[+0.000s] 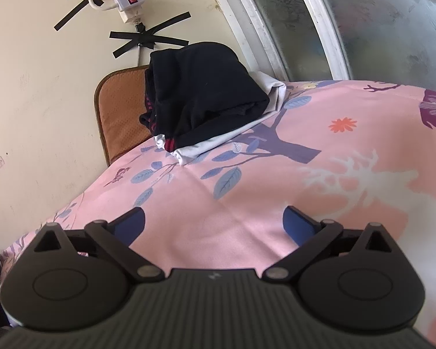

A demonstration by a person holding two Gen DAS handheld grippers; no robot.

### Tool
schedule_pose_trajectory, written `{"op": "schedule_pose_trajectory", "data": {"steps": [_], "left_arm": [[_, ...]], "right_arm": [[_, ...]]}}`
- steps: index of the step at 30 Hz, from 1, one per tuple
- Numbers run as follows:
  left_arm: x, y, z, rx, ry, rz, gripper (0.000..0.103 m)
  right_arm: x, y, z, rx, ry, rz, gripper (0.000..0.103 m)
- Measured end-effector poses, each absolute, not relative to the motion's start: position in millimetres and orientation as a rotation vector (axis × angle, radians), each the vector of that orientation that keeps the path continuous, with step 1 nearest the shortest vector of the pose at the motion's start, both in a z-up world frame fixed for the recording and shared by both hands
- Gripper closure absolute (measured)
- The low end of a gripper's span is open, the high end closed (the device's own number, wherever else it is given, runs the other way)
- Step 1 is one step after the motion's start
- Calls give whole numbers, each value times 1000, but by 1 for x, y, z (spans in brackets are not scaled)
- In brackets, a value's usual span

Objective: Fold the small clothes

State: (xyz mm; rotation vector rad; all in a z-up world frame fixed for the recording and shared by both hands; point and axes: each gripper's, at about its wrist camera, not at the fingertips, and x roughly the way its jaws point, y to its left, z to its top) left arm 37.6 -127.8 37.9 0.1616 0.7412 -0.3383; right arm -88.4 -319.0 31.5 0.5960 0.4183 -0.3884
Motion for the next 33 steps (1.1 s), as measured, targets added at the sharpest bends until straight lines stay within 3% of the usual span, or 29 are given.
{"op": "schedule_pose_trajectory", "data": {"steps": [33], "left_arm": [[27, -135, 34, 182, 692, -460, 0]], "right_arm": [[-87, -320, 31, 598, 422, -374, 0]]}}
